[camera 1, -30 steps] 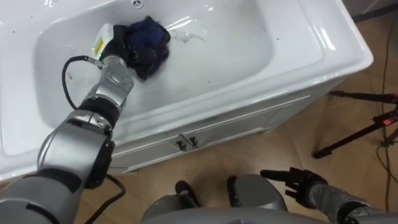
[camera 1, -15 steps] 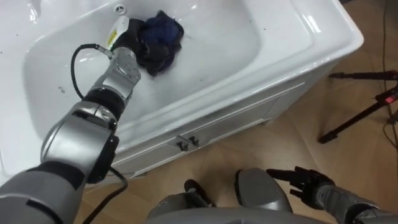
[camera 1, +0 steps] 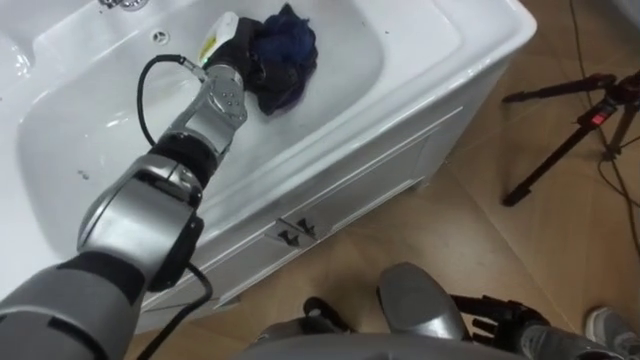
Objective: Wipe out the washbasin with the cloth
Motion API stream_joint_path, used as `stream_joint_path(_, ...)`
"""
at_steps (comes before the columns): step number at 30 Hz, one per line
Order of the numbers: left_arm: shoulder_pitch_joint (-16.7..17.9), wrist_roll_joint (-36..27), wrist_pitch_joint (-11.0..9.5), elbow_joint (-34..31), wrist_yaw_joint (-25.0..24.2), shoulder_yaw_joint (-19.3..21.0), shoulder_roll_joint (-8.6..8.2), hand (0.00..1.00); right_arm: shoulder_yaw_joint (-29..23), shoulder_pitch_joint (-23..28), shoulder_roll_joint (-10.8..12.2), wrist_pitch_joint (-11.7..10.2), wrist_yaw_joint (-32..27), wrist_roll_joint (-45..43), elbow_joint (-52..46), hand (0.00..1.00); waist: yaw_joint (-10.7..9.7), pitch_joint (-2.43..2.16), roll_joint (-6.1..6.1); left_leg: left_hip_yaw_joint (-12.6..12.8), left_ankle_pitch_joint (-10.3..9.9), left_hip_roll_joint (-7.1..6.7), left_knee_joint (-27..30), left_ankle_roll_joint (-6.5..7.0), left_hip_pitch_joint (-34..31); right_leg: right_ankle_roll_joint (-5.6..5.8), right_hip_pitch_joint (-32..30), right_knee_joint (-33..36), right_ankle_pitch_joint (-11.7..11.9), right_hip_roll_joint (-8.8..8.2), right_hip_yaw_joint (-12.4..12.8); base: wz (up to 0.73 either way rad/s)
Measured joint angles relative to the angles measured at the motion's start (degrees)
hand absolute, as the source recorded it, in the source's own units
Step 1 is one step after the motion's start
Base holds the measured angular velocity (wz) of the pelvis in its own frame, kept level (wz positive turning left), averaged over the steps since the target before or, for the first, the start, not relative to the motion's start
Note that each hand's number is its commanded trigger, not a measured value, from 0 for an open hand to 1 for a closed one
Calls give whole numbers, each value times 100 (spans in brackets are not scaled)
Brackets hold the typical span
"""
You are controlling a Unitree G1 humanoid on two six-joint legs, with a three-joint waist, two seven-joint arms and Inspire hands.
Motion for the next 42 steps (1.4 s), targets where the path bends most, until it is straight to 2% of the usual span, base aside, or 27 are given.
stream_joint_path(4, 0, -2, 2, 0, -20, -3, 0, 100, -33, -4, -6, 10, 86, -115, 0, 0, -52, 0, 0, 35, -57, 0, 57, 33, 13, 46, 15, 4, -1, -6, 53, -4)
stream_joint_path(6, 0, -4, 3, 0, -48, -4, -5, 100, -35, -6, -7, 87, 91, -84, -6, 0, -60, 2, -3, 42, -66, -8, 59, 43, 16, 63, 23, 1, 4, -13, 61, -2)
stream_joint_path(18, 1, 24, 5, -5, -68, -4, -15, 100, -31, -20, -7, 239, -21, -75, -33, 0, -57, -2, -15, 40, -66, -14, 56, 45, 15, 78, 30, -9, 0, -13, 67, 0)
stream_joint_path(22, 3, 379, 5, -14, -110, -7, -18, 100, -32, -8, -17, 236, -15, -114, -21, 0, -58, 1, -23, 45, -66, -20, 36, 45, 64, 79, 86, -25, 1, -12, 73, 0)
stream_joint_path(28, 9, 1298, -28, 50, -104, -23, -29, 100, -42, 44, 3, 242, 0, -70, -44, 0, -72, 4, -116, 2, -71, -8, 72, 35, 93, 63, 182, -97, 13, 16, 10, 3)
stream_joint_path(30, 10, 1549, -61, 51, -101, -22, 19, 100, -74, 71, -7, 247, 21, -61, -87, 0, -61, 5, -135, -9, -75, 8, 85, 29, 79, 62, 170, -93, 12, 27, 19, -2)
stream_joint_path(33, 31, 1732, -105, 238, -101, 84, 80, 100, -161, 77, -7, 264, 57, -81, -100, 0, 21, 0, -182, 96, -92, 20, 63, 1, 154, 58, 171, -84, 26, 72, 160, -25)
stream_joint_path(36, 164, 2118, -140, 273, -85, 288, 178, 100, -235, 163, -7, 380, 59, -112, -159, 0, 93, -12, -234, 164, -108, 80, 71, -26, 190, 46, 174, -94, 44, 140, 263, -19)
stream_joint_path(38, 396, 2413, -193, 319, -42, 342, 464, 100, -338, 270, 5, 437, 38, -114, -252, 0, 121, -43, -288, 233, -126, 126, 92, -74, 256, -9, 200, -101, 78, 177, 264, -25)
stream_joint_path(39, 522, 2703, -189, 390, -6, 487, 579, 100, -399, 299, 3, 442, 27, -116, -269, 0, 182, -69, -287, 293, -148, 193, 113, -109, 271, -41, 208, -144, 99, 222, 293, -29)
stream_joint_path(40, 591, 2806, -185, 441, 15, 568, 620, 100, -447, 339, 3, 437, 28, -116, -269, 0, 215, -72, -284, 298, -148, 215, 106, -119, 276, -51, 224, -176, 116, 245, 304, -19)
stream_joint_path(42, 798, 3223, -169, 523, 37, 816, 868, 100, -632, 413, 1, 446, 34, -205, -214, 0, 266, -91, -275, 303, -129, 252, 88, -148, 276, -76, 228, -195, 132, 282, 306, -3)
